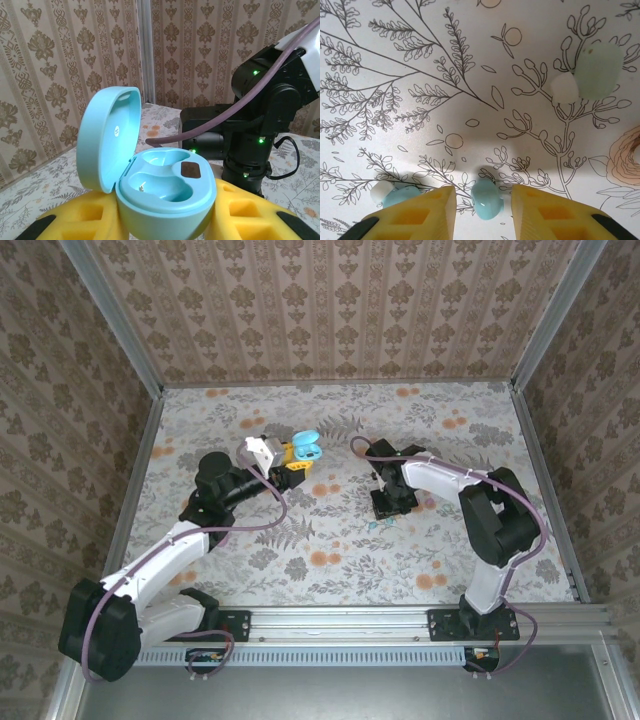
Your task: Insert the wireless bluetooth earbuds into the charging case
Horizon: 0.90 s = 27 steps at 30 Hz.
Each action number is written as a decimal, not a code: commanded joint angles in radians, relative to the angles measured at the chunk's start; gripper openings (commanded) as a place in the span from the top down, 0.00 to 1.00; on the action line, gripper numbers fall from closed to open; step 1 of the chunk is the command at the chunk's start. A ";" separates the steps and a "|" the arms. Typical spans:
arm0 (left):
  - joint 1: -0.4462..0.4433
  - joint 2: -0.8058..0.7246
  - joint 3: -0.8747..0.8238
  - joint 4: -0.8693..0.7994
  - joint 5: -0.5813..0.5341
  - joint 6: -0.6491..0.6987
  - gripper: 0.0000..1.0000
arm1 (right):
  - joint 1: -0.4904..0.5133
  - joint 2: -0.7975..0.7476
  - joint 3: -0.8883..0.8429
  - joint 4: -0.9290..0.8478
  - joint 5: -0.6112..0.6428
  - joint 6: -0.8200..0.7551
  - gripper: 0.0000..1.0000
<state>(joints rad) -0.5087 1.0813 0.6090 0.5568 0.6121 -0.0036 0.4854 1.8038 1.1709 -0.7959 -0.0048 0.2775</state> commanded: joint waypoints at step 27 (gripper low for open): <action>0.007 -0.027 0.013 -0.018 -0.003 0.015 0.77 | 0.005 0.098 0.073 -0.087 -0.010 -0.109 0.70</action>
<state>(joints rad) -0.5087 1.0771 0.6090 0.5358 0.6113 -0.0036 0.4854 1.8809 1.2186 -0.8436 -0.0116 0.1841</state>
